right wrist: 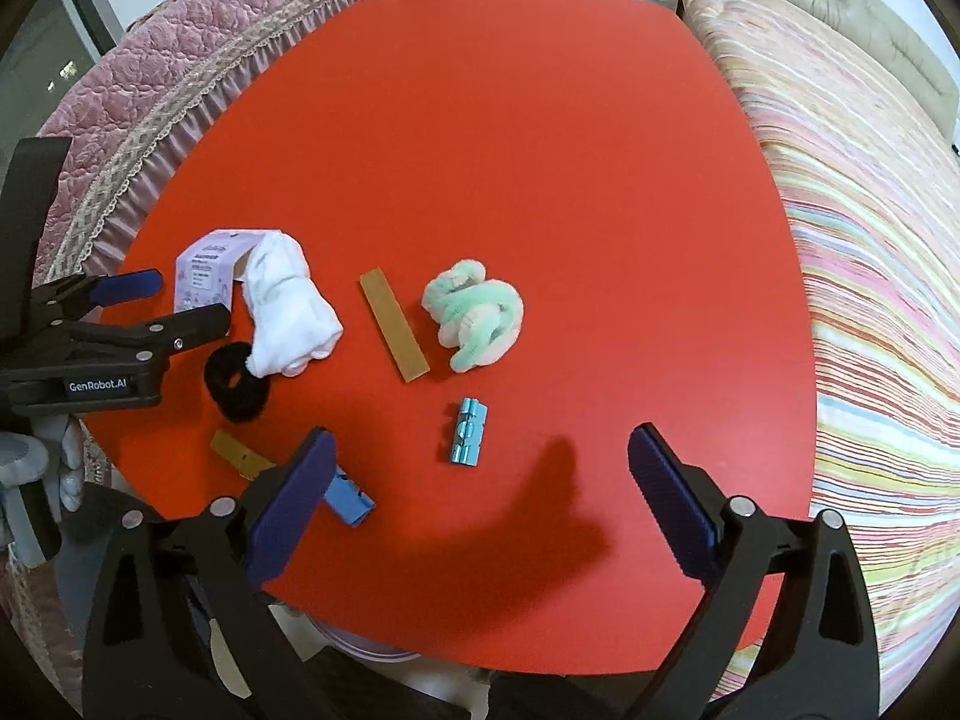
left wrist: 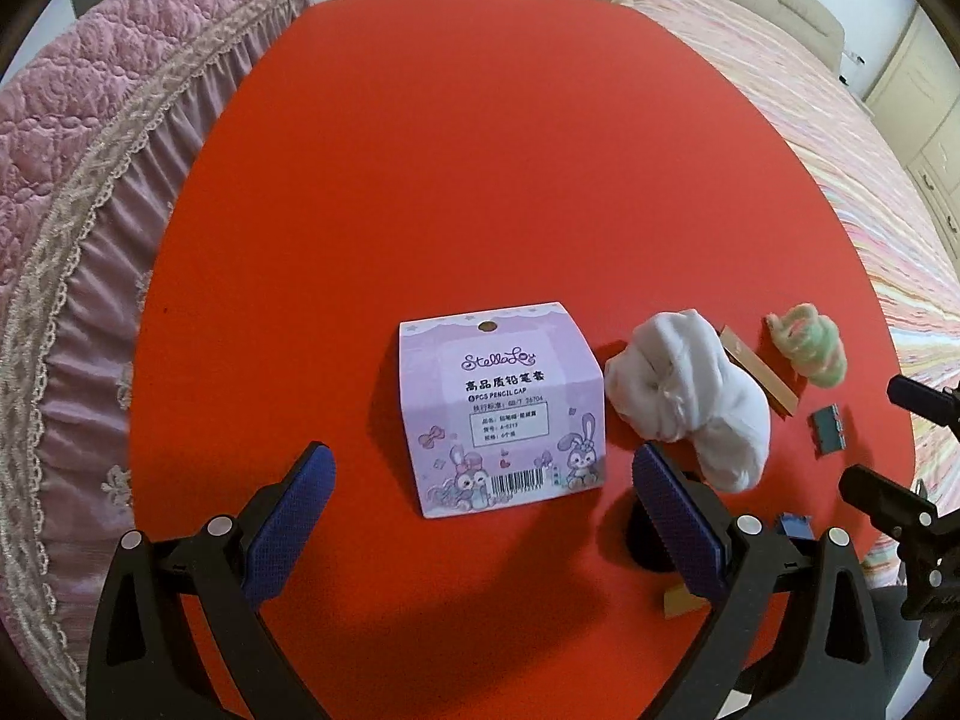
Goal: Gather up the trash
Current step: 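Move the left tool to the purple card box while the right tool approaches the teal piece, then close the left tool on the purple card box while the right tool grasps the teal piece, then carry the purple box in the left tool and the teal piece in the right tool to the bin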
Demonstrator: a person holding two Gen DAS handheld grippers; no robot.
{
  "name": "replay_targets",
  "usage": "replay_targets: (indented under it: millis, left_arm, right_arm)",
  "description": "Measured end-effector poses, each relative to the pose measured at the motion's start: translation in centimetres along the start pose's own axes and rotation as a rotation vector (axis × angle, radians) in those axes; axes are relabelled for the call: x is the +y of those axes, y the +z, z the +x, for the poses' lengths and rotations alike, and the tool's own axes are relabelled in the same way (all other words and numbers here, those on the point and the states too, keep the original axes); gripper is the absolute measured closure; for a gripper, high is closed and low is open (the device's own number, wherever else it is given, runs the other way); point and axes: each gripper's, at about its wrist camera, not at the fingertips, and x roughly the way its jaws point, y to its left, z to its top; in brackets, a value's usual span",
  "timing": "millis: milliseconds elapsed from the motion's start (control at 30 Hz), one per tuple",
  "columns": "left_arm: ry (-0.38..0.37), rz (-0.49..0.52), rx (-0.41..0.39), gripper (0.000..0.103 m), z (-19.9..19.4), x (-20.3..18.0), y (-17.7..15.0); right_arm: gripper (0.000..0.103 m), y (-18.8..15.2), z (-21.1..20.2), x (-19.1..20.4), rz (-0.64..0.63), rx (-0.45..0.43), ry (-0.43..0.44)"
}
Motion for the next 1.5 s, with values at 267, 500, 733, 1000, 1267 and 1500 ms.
replay_targets:
  millis: [267,500,733,1000,1267,1500]
  left_arm:
    - [0.012,-0.021,-0.014,0.008,0.4,0.6,0.1]
    - [0.037,-0.004,-0.033,0.008,0.4,0.5,-0.1]
    - [0.048,0.016,-0.055,0.023,-0.2,0.8,-0.2]
    - [0.042,0.028,-0.065,0.041,-0.5,0.6,-0.2]
    - [0.020,0.032,-0.085,0.041,-1.4,0.7,-1.1]
    - [0.029,0.066,-0.125,0.041,-3.5,0.6,-2.0]
  right_arm:
    - [0.024,0.1,1.1,0.1,0.009,0.011,0.004]
    - [0.041,0.3,1.6,0.5,0.001,0.011,0.005]
    - [0.060,0.3,2.0,0.5,-0.008,0.011,-0.002]
    - [0.092,0.4,2.0,1.0,-0.030,0.003,-0.008]
    - [0.093,0.2,1.3,1.0,-0.024,-0.024,-0.001]
    - [0.093,-0.8,-0.9,0.9,-0.011,-0.079,0.008]
